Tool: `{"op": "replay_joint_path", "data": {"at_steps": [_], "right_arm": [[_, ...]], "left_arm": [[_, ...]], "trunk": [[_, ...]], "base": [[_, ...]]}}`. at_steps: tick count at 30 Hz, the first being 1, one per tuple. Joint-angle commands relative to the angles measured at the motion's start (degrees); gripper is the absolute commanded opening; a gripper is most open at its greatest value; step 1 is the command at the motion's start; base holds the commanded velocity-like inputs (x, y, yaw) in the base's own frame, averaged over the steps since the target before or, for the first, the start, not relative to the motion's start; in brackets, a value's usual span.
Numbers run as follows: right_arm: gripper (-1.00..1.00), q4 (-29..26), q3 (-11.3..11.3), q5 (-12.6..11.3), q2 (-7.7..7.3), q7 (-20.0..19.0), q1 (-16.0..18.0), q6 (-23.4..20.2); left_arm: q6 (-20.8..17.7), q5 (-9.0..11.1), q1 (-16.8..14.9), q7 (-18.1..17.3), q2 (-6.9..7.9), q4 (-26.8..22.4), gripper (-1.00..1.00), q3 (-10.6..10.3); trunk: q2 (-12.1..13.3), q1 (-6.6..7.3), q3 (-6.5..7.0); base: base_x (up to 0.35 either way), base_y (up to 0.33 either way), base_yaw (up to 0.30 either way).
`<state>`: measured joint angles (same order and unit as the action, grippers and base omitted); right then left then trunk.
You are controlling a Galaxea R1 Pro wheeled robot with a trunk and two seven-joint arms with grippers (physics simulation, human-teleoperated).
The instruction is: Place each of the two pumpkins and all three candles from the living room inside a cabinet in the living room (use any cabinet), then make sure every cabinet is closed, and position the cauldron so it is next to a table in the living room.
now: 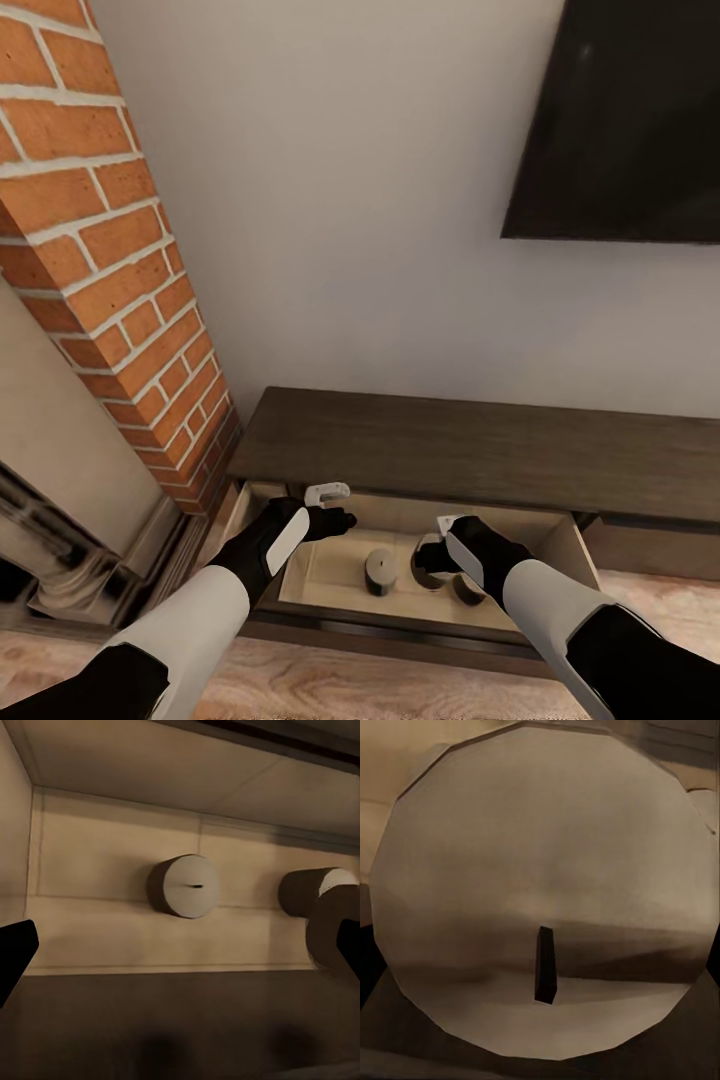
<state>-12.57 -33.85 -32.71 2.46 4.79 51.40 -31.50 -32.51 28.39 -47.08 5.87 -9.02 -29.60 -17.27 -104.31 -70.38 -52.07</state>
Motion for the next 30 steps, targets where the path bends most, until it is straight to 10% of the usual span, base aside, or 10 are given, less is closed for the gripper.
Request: {"op": "replay_joint_path", "data": {"at_steps": [1, 17, 30], "right_arm": [[-1.0, -0.1, -0.4, -0.7, -0.01, 0.4, 0.0, 0.8], [-1.0, 0.0, -0.5, -0.6, 0.0, 0.4, 0.0, 3.6], [-1.0, 0.0, -0.6, -0.7, 0.0, 0.4, 0.0, 3.7]], "left_arm": [[-0.2, 0.6, 0.0, 0.5, -0.03, -0.1, 1.0, -0.3], [-0.2, 0.6, 0.0, 0.5, -0.29, -0.1, 1.0, -0.4], [-0.2, 0.6, 0.0, 0.5, -0.29, -0.1, 1.0, -0.4]], "trunk": [[0.0, 0.01, -0.14], [0.0, 0.01, -1.6], [-5.2, -2.85, -4.92]], "base": [[0.0, 0.0, 0.0], [0.0, 0.0, 0.0], [0.0, 0.0, 0.0]]}}
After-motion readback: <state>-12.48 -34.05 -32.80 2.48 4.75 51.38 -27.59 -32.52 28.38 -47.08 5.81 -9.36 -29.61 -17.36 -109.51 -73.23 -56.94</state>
